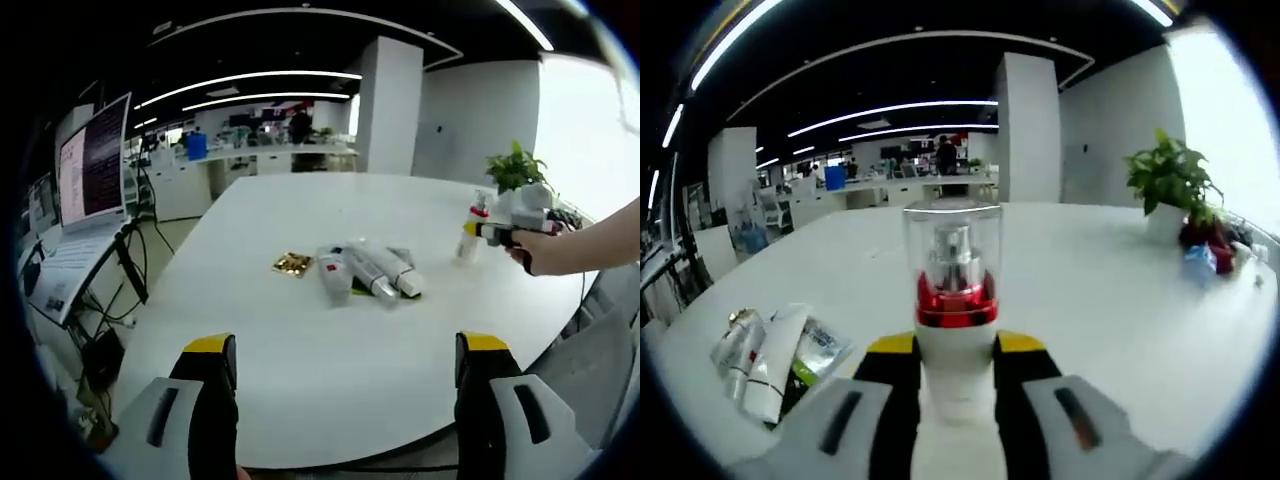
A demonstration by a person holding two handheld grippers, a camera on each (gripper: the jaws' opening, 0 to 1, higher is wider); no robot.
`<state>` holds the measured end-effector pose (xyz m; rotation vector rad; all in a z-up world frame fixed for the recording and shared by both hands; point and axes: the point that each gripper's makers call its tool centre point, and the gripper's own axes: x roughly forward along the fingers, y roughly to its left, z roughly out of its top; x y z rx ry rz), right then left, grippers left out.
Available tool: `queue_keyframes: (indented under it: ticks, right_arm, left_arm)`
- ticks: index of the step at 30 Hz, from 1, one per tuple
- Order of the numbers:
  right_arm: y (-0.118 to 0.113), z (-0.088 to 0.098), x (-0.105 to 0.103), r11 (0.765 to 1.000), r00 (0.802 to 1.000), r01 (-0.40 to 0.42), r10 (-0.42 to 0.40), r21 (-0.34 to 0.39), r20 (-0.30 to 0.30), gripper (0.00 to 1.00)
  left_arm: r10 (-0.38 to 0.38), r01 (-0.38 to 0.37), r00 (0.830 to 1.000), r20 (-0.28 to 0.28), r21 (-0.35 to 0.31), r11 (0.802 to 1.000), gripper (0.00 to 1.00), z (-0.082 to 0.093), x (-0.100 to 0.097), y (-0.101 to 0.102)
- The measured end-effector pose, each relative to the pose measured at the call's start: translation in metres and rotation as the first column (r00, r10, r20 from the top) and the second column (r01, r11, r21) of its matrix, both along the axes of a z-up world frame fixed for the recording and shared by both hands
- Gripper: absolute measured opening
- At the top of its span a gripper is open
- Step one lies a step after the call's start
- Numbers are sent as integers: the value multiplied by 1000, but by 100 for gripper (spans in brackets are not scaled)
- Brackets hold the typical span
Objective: Arrange the skincare products in the storage area until every visible bottle or jar stands upright without overlapping.
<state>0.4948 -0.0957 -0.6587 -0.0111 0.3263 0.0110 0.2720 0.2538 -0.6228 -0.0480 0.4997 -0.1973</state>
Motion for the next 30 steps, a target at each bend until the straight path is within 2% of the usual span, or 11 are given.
queue_keyframes:
  ticks: [3, 8, 17, 30]
  right_arm:
    - [-1, 0, 2, 999, 1000, -15, 14, -29, -1, 27]
    - [-6, 0, 3, 999, 1000, 15, -15, -35, 1, 27]
    - [-7, 0, 3, 998, 1000, 13, -14, -55, -13, 27]
    - [-5, -1, -4, 999, 999, 33, -33, -22, -28, 27]
  left_arm:
    - [0, 0, 1000, 2, 0, 1000, 89, 0, 0, 1]
    - [1, -1, 1000, 3, -1, 1000, 89, -1, 0, 1]
    - [-4, 4, 1000, 1, -1, 1000, 89, -1, 0, 0]
    - [-3, 3, 1000, 9, 0, 1000, 88, 0, 0, 0]
